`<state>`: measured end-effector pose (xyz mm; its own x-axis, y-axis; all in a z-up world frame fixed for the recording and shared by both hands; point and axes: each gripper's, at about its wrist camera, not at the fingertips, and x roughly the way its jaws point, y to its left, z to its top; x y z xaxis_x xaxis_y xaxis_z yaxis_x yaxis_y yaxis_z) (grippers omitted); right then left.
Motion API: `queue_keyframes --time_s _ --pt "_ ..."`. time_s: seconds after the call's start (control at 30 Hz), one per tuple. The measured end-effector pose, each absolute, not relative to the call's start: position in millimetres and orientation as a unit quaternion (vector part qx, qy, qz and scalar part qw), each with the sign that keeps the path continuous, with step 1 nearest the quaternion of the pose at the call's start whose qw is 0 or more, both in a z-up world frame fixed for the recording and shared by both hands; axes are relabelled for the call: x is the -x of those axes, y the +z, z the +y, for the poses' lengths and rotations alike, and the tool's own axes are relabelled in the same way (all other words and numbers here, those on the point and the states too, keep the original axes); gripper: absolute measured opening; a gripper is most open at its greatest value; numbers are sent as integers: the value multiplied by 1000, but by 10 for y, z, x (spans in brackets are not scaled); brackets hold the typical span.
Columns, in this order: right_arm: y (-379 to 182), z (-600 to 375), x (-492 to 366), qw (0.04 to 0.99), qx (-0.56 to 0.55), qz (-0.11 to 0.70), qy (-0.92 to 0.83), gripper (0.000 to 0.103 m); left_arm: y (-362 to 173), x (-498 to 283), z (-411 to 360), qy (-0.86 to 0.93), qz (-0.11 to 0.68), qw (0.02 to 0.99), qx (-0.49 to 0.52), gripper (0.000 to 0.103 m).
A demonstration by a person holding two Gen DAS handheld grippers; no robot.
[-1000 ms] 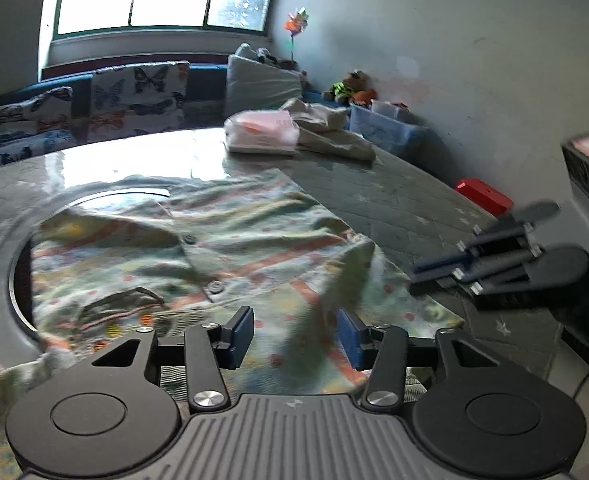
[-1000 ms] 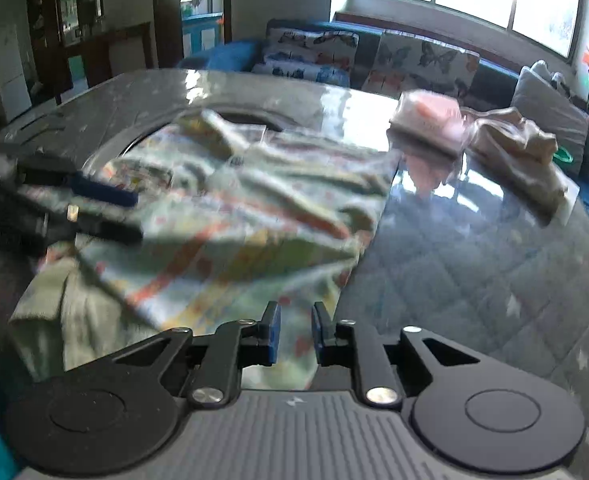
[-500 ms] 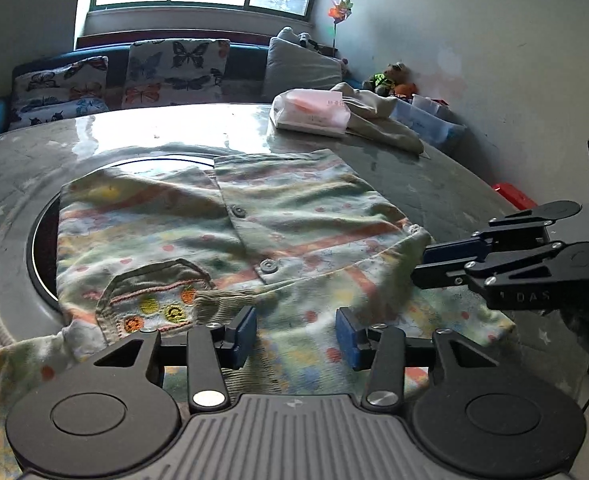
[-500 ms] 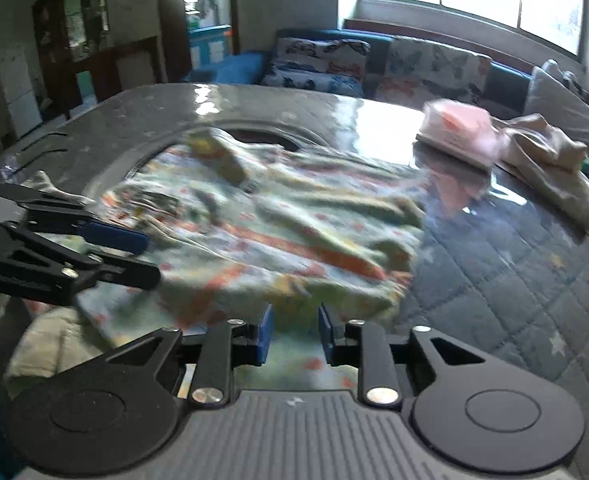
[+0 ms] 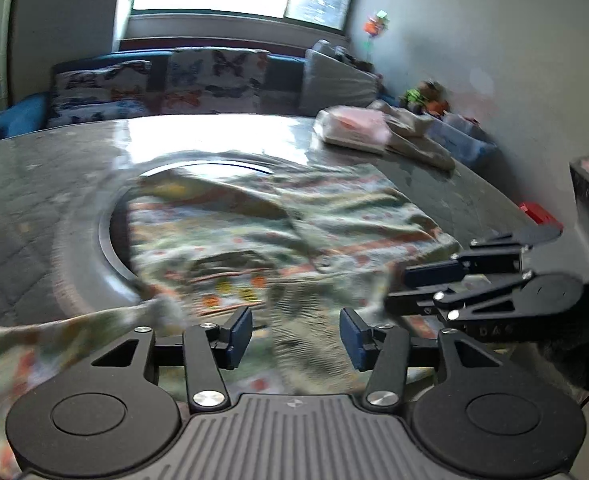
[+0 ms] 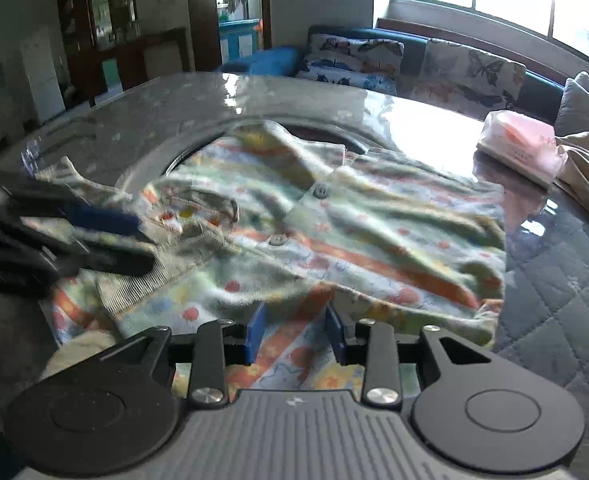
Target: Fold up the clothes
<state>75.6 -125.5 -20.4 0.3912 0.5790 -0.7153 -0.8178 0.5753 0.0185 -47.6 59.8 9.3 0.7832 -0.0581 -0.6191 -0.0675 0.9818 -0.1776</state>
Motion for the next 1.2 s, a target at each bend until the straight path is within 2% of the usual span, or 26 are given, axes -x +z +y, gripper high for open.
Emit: queue_keyframes --time_s 0.17,0.3,0.57,0.9,1.0,1.07,1.1,1.17,1.2 --pt "-129 -1249 -718 817 166 340 435 49 151 836 1022 98 315 937 119 65" --pt "-61 -1283 -663 818 161 333 441 57 157 1109 1385 183 304 926 134 67" --pt "8 -1360 -578 819 159 329 443 59 28 1509 2083 359 294 871 163 67" --pt "18 -1380 -554 819 156 330 443 60 -108 1552 2407 390 300 849 195 64" --pt "13 -1389 -551 819 157 331 442 60 -105 1543 2409 385 300 851 194 55" --pt "16 -1400 -555 820 155 330 441 61 -95 1542 2411 377 298 854 198 37" --pt "20 -1408 -557 821 154 330 440 61 -91 1532 2413 373 298 855 202 34" --pt "29 -1424 -558 822 150 328 439 61 -77 1512 2406 362 296 858 211 17" --pt "34 -1432 -558 824 149 327 439 61 -62 1514 2394 354 294 861 217 15"
